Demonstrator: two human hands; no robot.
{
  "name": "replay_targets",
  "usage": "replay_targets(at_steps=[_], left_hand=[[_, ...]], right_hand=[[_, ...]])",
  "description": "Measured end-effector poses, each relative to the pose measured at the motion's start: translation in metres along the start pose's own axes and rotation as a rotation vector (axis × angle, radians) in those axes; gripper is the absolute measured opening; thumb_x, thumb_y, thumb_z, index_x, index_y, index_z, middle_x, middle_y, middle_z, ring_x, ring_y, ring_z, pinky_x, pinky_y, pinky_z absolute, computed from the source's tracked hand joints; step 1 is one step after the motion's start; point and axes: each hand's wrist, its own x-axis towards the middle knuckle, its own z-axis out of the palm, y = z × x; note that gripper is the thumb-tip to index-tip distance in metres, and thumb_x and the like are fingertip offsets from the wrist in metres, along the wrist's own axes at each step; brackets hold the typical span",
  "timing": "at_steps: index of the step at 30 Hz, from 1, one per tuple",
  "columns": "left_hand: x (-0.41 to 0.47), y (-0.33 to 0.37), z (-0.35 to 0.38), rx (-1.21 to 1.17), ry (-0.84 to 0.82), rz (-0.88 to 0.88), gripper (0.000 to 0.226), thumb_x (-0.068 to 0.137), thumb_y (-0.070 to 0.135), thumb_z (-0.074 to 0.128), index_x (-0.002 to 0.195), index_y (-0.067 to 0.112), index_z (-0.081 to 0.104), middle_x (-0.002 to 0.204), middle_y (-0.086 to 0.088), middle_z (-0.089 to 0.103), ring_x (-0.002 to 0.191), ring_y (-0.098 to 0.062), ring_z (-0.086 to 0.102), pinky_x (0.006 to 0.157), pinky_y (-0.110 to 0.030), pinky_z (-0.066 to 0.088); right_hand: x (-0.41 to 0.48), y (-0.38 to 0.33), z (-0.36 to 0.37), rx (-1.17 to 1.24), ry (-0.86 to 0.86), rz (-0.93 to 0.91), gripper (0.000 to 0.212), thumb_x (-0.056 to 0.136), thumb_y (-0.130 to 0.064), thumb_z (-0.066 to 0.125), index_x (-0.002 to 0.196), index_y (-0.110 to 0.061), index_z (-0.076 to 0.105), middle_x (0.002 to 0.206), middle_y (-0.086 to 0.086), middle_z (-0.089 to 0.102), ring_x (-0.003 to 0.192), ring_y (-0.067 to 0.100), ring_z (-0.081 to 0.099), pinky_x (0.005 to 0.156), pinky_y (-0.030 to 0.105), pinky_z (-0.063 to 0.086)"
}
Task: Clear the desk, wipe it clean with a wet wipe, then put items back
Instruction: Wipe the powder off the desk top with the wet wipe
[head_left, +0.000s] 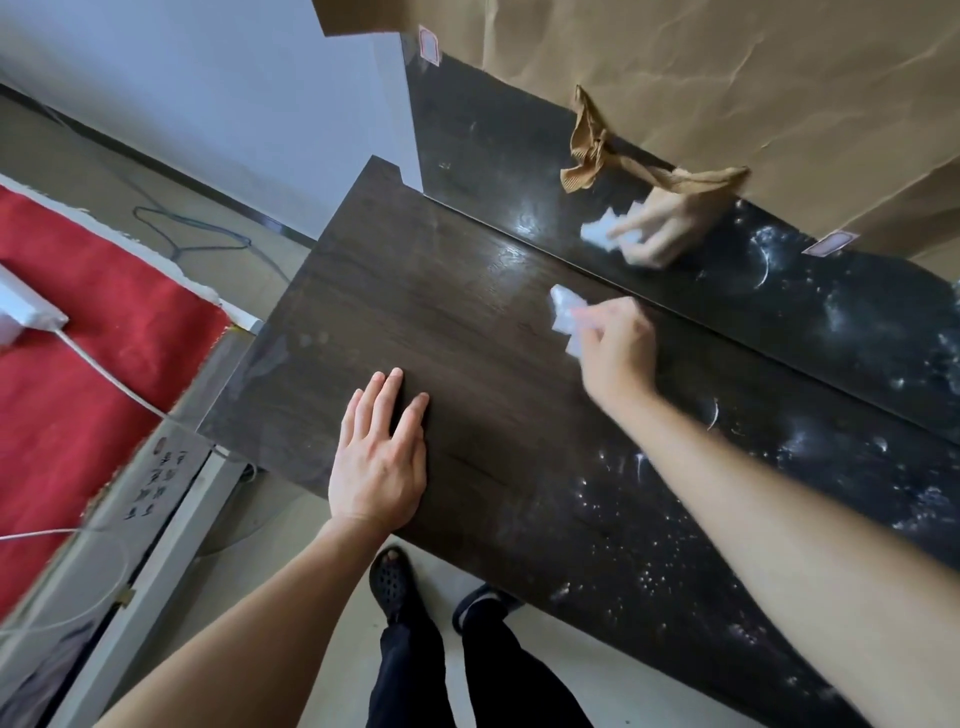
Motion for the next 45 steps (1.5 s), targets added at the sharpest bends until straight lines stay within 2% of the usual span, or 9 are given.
replay_targets(at_steps=[4,7,13,18,24,30,35,39,45], left_hand=[[0.0,0.0,-0.001,-0.012,0.012,-0.002,0.038,0.095,0.02,0.041,0.124,0.005,0.06,0.142,-0.023,0.044,0.136,-0.04,0.035,0.115,-0.049,0.024],[0.0,0.001,-0.002,-0.028,0.015,0.002,0.038,0.095,0.02,0.041,0.124,0.005,0.06,0.142,-0.023,0.044,0.135,-0.041,0.035,0.114,-0.051,0.025],[-0.001,0.0,-0.001,-0.021,-0.016,-0.011,0.038,0.095,0.019,0.042,0.127,0.006,0.057,0.144,-0.022,0.042,0.138,-0.039,0.031,0.116,-0.049,0.021],[-0.001,-0.001,-0.001,-0.032,-0.016,-0.008,0.038,0.095,0.019,0.042,0.128,0.007,0.056,0.145,-0.022,0.041,0.138,-0.039,0.03,0.115,-0.051,0.022],[-0.001,-0.001,-0.002,-0.07,-0.019,-0.01,0.039,0.095,0.019,0.038,0.127,0.007,0.056,0.144,-0.022,0.041,0.137,-0.04,0.03,0.114,-0.052,0.023],[-0.002,-0.003,0.001,-0.074,-0.019,0.004,0.039,0.094,0.019,0.039,0.129,0.009,0.054,0.146,-0.021,0.038,0.139,-0.039,0.028,0.116,-0.049,0.019],[-0.003,-0.006,0.003,-0.094,-0.016,0.006,0.039,0.093,0.018,0.039,0.129,0.009,0.054,0.147,-0.021,0.037,0.138,-0.039,0.028,0.117,-0.048,0.019],[-0.004,-0.007,0.004,-0.105,0.001,0.031,0.04,0.093,0.018,0.038,0.127,0.008,0.055,0.146,-0.022,0.038,0.137,-0.039,0.029,0.116,-0.049,0.02],[-0.004,-0.008,0.005,-0.117,0.014,0.049,0.036,0.095,0.017,0.04,0.126,0.007,0.055,0.146,-0.022,0.039,0.137,-0.04,0.03,0.115,-0.05,0.021]], right_hand=[[-0.122,0.0,0.003,0.052,-0.373,-0.3,0.027,0.086,-0.025,0.045,0.088,-0.012,0.069,0.09,-0.002,0.051,0.082,0.011,0.045,0.071,0.014,0.033],[-0.145,0.012,-0.027,0.124,-0.624,-0.402,0.022,0.087,-0.009,0.053,0.091,-0.017,0.073,0.091,-0.001,0.055,0.082,0.016,0.052,0.071,0.021,0.04],[-0.015,0.039,-0.041,-0.006,-0.015,0.103,0.026,0.083,0.002,0.051,0.091,-0.01,0.073,0.099,0.014,0.061,0.087,0.029,0.06,0.075,0.02,0.038],[-0.12,0.026,-0.007,0.091,-0.085,-0.149,0.022,0.077,0.009,0.059,0.086,-0.008,0.071,0.088,0.006,0.056,0.082,0.023,0.056,0.073,0.024,0.042],[-0.202,0.01,-0.024,0.262,-0.535,-0.122,0.016,0.085,-0.007,0.061,0.087,-0.014,0.075,0.087,-0.001,0.06,0.073,0.0,0.053,0.069,0.009,0.037],[-0.081,0.025,-0.022,0.075,0.035,0.213,0.025,0.083,0.0,0.053,0.093,-0.007,0.074,0.098,0.014,0.064,0.09,0.026,0.061,0.075,0.023,0.039],[-0.188,-0.008,0.016,0.157,-0.096,-0.035,0.02,0.08,0.005,0.061,0.089,-0.008,0.074,0.09,0.004,0.057,0.082,0.016,0.053,0.072,0.013,0.035],[-0.223,-0.004,-0.007,0.206,-0.281,0.035,0.022,0.083,0.002,0.059,0.093,-0.011,0.075,0.09,0.001,0.059,0.07,0.006,0.051,0.066,0.008,0.035],[-0.181,0.006,-0.005,0.133,-0.034,0.168,0.028,0.079,0.006,0.053,0.091,-0.01,0.073,0.093,0.004,0.057,0.076,0.015,0.052,0.069,0.022,0.035]])
